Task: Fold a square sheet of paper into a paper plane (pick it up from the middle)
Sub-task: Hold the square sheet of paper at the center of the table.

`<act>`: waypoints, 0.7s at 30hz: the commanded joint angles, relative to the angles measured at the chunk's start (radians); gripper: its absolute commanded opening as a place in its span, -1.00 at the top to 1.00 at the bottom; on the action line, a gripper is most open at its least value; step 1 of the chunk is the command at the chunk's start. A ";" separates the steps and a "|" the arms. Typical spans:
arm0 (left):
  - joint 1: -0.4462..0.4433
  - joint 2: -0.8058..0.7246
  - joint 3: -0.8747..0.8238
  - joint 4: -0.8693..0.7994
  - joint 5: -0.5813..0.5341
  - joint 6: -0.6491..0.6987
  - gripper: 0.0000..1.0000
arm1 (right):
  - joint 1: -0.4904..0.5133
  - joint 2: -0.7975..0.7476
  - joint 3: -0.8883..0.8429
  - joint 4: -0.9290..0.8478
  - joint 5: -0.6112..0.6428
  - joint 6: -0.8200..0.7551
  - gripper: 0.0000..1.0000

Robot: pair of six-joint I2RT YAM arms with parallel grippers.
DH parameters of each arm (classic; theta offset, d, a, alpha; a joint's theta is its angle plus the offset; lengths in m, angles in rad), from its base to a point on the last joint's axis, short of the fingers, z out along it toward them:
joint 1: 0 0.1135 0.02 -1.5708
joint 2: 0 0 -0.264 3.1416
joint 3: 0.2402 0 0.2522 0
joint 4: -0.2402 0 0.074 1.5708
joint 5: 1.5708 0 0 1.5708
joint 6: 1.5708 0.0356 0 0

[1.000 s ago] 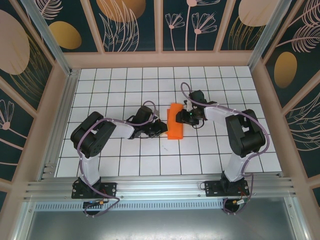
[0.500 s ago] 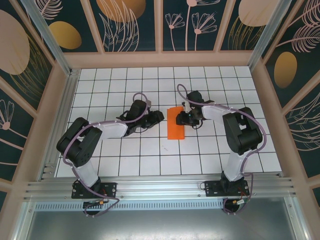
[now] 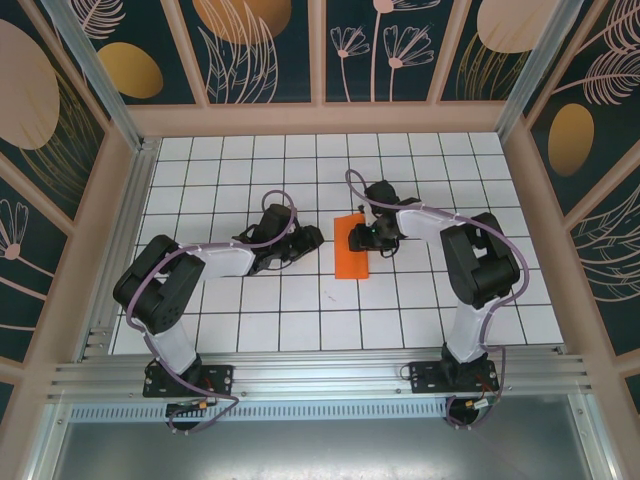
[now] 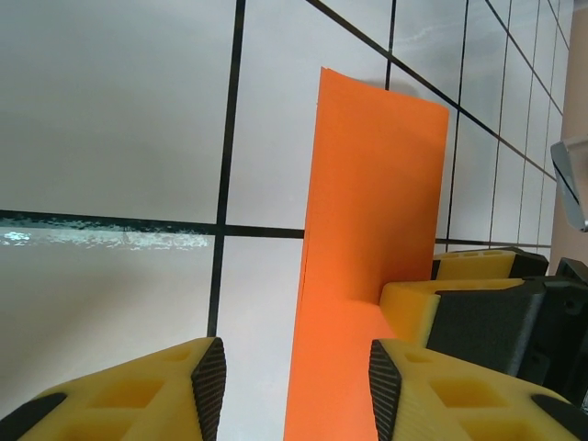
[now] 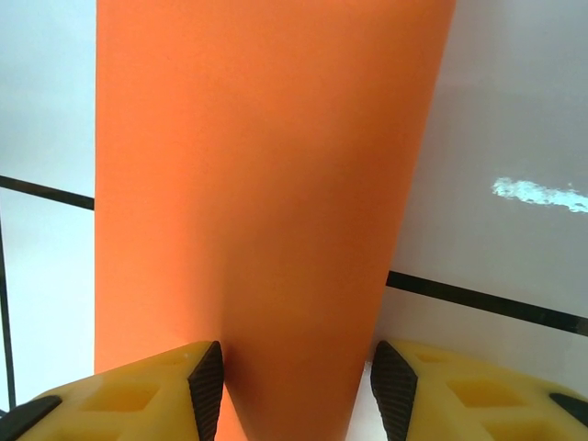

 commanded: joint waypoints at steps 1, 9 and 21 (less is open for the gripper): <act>0.007 -0.011 -0.009 -0.024 -0.013 0.005 0.03 | 0.007 0.063 0.003 -0.034 0.068 -0.022 -0.04; 0.007 -0.009 -0.001 -0.024 0.004 0.013 0.02 | 0.010 0.076 0.018 -0.049 0.080 -0.014 -0.04; 0.007 0.018 0.007 -0.006 0.045 0.012 0.02 | 0.016 0.101 0.026 -0.054 0.085 -0.004 -0.04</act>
